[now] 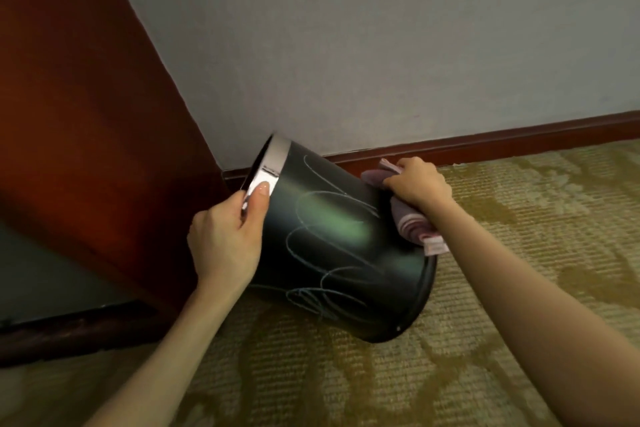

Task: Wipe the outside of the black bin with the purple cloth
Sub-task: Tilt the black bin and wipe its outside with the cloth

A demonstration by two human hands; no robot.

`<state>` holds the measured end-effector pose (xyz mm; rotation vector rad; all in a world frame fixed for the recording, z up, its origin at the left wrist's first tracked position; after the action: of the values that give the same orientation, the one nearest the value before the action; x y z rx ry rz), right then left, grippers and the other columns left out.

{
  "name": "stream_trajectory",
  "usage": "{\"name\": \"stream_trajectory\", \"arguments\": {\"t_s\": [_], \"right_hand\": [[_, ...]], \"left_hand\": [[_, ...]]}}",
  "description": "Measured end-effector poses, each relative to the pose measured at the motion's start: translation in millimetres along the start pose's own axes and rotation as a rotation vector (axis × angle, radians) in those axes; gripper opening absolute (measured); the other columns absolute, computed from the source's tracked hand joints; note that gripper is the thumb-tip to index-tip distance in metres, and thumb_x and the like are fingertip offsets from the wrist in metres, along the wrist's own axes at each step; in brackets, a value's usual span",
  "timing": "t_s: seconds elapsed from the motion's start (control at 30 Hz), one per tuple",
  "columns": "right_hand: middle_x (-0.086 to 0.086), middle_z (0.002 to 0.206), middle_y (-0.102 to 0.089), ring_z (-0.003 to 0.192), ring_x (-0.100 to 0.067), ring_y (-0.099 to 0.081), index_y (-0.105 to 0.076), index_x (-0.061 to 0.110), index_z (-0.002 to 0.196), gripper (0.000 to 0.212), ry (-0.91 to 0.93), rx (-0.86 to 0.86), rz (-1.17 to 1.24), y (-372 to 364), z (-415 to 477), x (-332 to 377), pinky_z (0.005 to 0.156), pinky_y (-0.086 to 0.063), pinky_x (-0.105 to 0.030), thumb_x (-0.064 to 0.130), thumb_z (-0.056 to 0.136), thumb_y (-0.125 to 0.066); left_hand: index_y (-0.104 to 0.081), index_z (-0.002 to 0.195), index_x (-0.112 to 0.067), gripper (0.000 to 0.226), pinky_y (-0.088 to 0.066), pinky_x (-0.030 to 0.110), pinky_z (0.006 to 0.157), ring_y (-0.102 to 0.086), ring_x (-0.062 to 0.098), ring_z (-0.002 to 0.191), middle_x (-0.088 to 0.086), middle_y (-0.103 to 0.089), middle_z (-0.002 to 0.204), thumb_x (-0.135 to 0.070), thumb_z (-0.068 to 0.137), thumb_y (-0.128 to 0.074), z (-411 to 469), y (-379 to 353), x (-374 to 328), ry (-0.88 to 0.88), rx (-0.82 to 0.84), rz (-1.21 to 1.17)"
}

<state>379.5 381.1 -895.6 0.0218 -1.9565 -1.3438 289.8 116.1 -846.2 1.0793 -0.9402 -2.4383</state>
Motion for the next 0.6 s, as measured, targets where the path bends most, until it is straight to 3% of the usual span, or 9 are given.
{"name": "stream_trajectory", "arguments": {"t_s": [0.07,0.2,0.3,0.47,0.6], "right_hand": [[-0.016,0.116,-0.062,0.102,-0.036,-0.058,-0.061,0.02,0.115,0.041,-0.039,0.043,0.021,0,7,-8,0.076,-0.04,-0.035,0.038,0.078,-0.061],[-0.015,0.111,-0.063,0.1,-0.037,-0.059,-0.059,0.023,0.103,0.027,-0.03,-0.021,0.07,-2,2,-19,0.074,-0.039,-0.035,0.033,0.078,-0.06],[-0.014,0.109,-0.062,0.099,-0.037,-0.058,-0.059,0.021,0.104,0.029,-0.055,-0.124,0.139,1,-14,-22,0.073,-0.037,-0.035,0.031,0.077,-0.06],[-0.01,0.116,-0.052,0.095,-0.038,-0.056,-0.051,0.022,0.11,0.035,-0.032,-0.317,0.248,-1,-61,-2,0.074,-0.035,-0.039,0.032,0.078,-0.058],[-0.006,0.113,-0.044,0.076,-0.022,-0.043,-0.043,0.022,0.11,0.036,0.051,-0.484,0.389,-19,-114,15,0.064,-0.029,-0.031,0.025,0.078,-0.06]], "left_hand": [[-0.041,0.051,-0.016,0.055,-0.038,0.036,0.045,-0.046,0.027,0.042,0.002,-0.044,0.043,-0.052,0.092,-0.035,2,-3,-4,-0.004,0.014,0.012],[-0.045,0.053,-0.015,0.055,-0.036,0.037,0.051,-0.05,0.035,0.054,0.009,-0.05,0.05,-0.056,0.09,-0.036,11,-10,-14,0.063,-0.006,0.065],[-0.047,0.054,-0.013,0.058,-0.04,0.038,0.052,-0.051,0.036,0.056,0.011,-0.054,0.053,-0.058,0.089,-0.036,13,-15,-19,0.074,-0.023,0.066],[-0.044,0.055,-0.019,0.054,-0.029,0.035,0.056,-0.049,0.033,0.063,0.012,-0.059,0.064,-0.06,0.089,-0.036,25,-20,-25,0.119,-0.038,0.102],[-0.051,0.06,-0.018,0.053,-0.034,0.037,0.059,-0.056,0.042,0.075,0.019,-0.063,0.074,-0.059,0.089,-0.036,33,-24,-28,0.134,-0.036,0.109]]}}
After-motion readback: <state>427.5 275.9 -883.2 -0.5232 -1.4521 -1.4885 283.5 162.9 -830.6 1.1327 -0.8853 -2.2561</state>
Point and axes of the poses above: each hand's wrist, its own z-axis towards the middle knuckle, its own y-axis out of the back of the hand, x = y × z, the point moved 2 cm from there along z, towards the middle knuckle
